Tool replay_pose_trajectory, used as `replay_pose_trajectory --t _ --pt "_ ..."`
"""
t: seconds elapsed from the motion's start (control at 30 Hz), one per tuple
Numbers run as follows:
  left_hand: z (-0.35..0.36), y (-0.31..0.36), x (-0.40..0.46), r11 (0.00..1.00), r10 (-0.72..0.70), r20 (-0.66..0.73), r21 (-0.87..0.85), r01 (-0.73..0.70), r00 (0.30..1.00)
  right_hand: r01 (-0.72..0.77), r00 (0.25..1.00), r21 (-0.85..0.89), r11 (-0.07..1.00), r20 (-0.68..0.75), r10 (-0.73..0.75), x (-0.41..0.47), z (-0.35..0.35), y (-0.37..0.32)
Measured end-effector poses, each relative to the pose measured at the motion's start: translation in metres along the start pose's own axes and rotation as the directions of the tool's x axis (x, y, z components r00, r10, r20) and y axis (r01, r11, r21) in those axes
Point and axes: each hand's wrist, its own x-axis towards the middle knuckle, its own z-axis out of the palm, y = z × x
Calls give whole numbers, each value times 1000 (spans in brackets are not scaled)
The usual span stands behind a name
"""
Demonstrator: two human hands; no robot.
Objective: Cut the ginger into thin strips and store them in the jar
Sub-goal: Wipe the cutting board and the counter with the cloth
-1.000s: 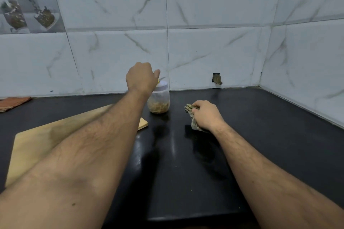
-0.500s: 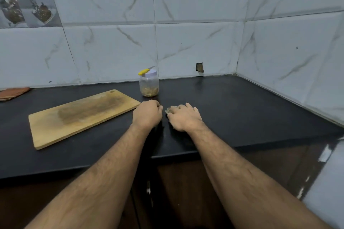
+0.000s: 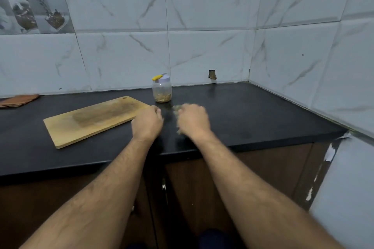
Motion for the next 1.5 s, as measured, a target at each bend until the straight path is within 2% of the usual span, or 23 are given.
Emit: replay_pose_trajectory --t 0.1,0.2,0.43,0.53,0.6,0.67,0.73,0.77,0.83,0.9,1.0,1.23,1.37,1.5 --pt "-6 -14 2 998 -56 -56 -27 55 997 176 971 -200 964 195 -137 -26 35 -15" --pt "-4 -13 1 999 -20 -43 -45 19 999 198 964 -228 953 221 -147 -18 37 10" --pt "26 32 -8 991 115 133 -78 -106 984 158 968 -449 880 245 -49 -8 -14 110" --pt "30 33 -11 989 141 188 -70 -129 972 -97 983 -370 924 109 147 2 -39 142" --pt "29 30 -11 990 141 211 -50 -133 967 -257 964 -259 931 -7 265 10 -44 154" --pt "28 26 -7 990 141 224 -23 -140 964 -308 950 -104 946 -85 300 24 -39 146" --pt "27 24 3 989 140 246 1 -145 959 -224 971 57 973 -69 227 40 -25 121" --pt "28 23 9 989 142 259 7 -149 955 -146 987 73 987 -55 150 50 -16 104" --pt "31 21 23 986 153 278 17 -165 948 35 999 -9 999 35 -34 65 9 72" --pt "37 20 39 984 158 292 29 -174 943 187 967 -166 968 205 -152 77 38 52" --pt "50 18 63 983 147 308 60 -173 940 225 941 -269 936 310 -137 113 70 52" --pt "92 28 123 965 232 336 38 -259 913 322 902 -364 874 399 -166 220 112 85" --pt "118 26 154 967 196 383 76 -242 903 291 909 -403 868 400 -118 270 116 113" --pt "121 31 157 959 219 387 86 -271 896 200 939 -443 874 340 -43 280 84 165"
